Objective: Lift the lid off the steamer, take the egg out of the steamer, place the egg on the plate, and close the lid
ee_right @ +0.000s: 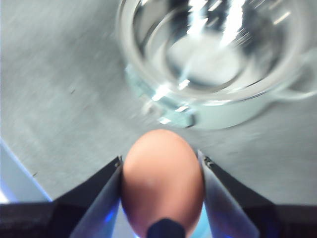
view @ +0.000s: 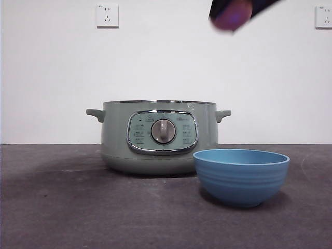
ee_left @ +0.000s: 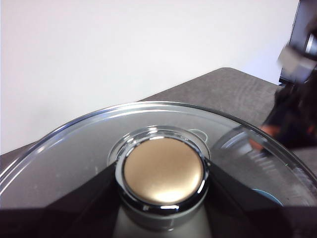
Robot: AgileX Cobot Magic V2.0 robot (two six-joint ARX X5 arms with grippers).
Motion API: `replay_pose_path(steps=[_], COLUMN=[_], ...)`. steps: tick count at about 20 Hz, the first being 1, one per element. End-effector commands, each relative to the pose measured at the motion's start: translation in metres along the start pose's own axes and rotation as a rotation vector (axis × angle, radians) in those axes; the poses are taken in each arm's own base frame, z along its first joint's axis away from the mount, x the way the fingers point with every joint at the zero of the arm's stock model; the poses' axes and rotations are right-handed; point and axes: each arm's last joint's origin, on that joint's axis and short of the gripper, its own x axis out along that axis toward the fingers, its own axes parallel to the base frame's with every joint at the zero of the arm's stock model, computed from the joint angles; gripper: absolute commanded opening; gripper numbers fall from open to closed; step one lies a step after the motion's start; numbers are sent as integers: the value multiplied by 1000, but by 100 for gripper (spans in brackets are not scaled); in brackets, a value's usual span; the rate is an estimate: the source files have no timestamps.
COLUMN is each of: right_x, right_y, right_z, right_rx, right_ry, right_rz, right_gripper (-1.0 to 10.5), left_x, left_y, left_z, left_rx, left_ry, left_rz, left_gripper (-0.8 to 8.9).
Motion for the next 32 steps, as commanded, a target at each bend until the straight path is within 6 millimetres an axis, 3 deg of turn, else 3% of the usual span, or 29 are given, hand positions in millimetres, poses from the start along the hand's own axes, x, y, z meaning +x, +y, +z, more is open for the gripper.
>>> replay_pose_path(steps=[1, 5, 10, 19, 32], right_x=[34, 74, 103, 146, 162], right_y=[-4, -7, -8, -16, -18], right_z=[-21, -59, -91, -105, -112], right_rx=[47, 79, 99, 114, 111], right_ry=[42, 90, 107, 189, 241], right_rz=[20, 27, 29, 36, 43], right_gripper=[-17, -17, -17, -17, -17], left_x=[-6, -6, -6, -6, -6], left_y=[0, 0, 0, -1, -1], left_z=[6, 6, 6, 3, 3], left_rx=[10, 10, 9, 6, 7], left_ry=[-64, -62, -61, -38, -38], left_rz=[2, 2, 1, 0, 0], left_gripper=[-8, -8, -8, -8, -8])
